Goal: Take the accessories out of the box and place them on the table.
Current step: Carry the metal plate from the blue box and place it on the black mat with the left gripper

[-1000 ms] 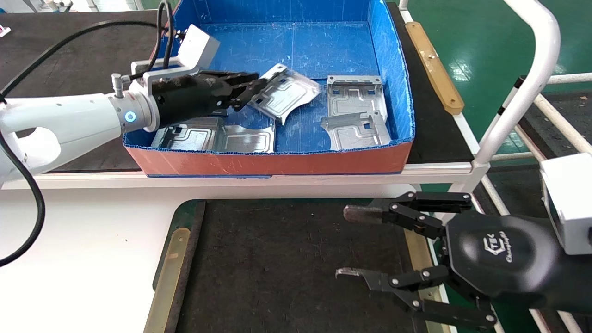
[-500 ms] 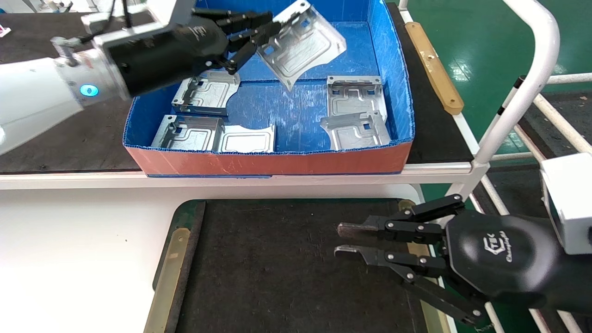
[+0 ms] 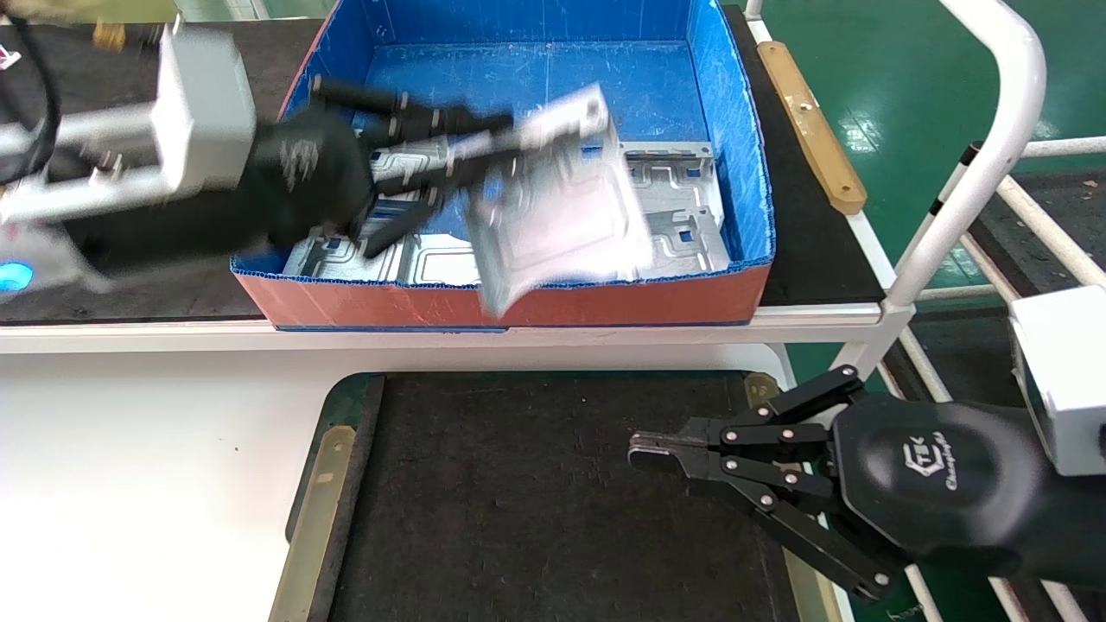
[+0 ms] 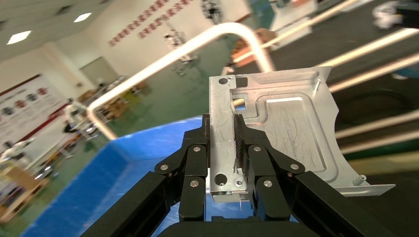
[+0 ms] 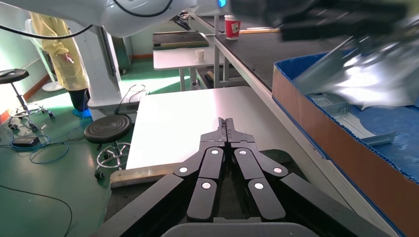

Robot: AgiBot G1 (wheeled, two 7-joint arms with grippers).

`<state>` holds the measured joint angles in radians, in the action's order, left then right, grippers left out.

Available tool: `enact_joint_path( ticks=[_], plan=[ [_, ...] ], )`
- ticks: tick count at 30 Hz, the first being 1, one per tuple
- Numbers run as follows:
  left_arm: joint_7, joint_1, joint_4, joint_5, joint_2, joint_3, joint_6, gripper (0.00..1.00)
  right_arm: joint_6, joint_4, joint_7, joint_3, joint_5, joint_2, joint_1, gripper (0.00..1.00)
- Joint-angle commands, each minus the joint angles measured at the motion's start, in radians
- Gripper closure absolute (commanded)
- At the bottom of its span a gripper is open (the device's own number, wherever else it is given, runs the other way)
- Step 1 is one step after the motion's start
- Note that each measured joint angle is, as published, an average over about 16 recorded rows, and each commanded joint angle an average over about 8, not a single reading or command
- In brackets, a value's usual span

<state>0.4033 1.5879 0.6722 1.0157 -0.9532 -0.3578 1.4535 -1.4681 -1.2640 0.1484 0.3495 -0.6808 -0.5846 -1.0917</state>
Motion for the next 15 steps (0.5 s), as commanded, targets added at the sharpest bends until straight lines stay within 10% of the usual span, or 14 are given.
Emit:
enact_joint_path(
  ticks=[1,15],
  plan=[
    [0.016,-0.026,0.026,-0.014,0.026,0.004,0.048,1.00,0.000,0.000,0.000,0.000,0.000,0.000,0.000,0.00],
    [0.097,-0.179,0.174,-0.116,0.153,-0.066,0.143,1.00,0.000,0.000,0.000,0.000,0.000,0.000,0.000,0.00]
  ],
)
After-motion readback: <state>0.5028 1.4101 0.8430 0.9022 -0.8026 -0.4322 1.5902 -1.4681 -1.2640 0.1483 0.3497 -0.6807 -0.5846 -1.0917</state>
